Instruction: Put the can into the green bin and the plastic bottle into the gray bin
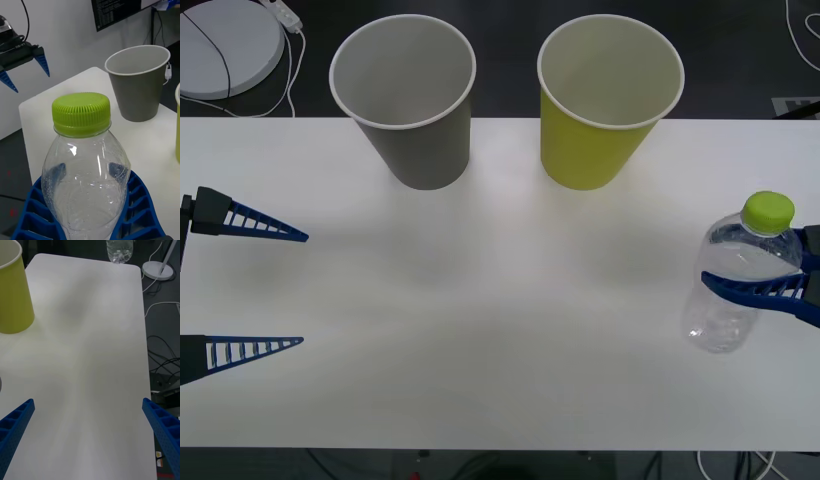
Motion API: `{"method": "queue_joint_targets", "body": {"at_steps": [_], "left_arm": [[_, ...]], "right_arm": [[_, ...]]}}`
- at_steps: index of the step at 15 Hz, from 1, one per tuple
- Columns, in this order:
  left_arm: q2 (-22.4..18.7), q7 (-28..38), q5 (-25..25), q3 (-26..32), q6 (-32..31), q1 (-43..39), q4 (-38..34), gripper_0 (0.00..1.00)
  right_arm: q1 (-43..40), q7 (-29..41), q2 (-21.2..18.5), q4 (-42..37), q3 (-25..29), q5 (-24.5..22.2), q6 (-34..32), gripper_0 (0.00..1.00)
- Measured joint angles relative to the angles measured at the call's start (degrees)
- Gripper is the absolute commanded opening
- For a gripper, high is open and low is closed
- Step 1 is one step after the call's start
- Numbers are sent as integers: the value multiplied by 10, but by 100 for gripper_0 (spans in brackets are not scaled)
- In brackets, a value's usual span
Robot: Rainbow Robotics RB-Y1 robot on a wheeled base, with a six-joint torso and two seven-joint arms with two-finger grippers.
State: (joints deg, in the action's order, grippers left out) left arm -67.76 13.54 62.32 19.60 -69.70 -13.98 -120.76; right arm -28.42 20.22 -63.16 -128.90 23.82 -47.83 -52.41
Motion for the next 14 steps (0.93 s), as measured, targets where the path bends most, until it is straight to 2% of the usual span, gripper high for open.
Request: {"method": "queue_joint_targets", "body": {"at_steps": [4, 8, 11, 14], "left_arm": [[0, 0, 0, 0, 0, 0, 0, 100], [0, 0, 0, 0, 0, 0, 0, 100], [0, 0, 0, 0, 0, 0, 0, 100], [0, 0, 0, 0, 0, 0, 0, 100]], "right_arm": [[2, 122, -38, -45, 33, -7, 48, 0], [32, 273, -63, -80, 68, -69, 62, 0], [78, 383, -82, -93, 70, -113, 62, 0], [123, 474, -115, -94, 70, -128, 62, 0]]}}
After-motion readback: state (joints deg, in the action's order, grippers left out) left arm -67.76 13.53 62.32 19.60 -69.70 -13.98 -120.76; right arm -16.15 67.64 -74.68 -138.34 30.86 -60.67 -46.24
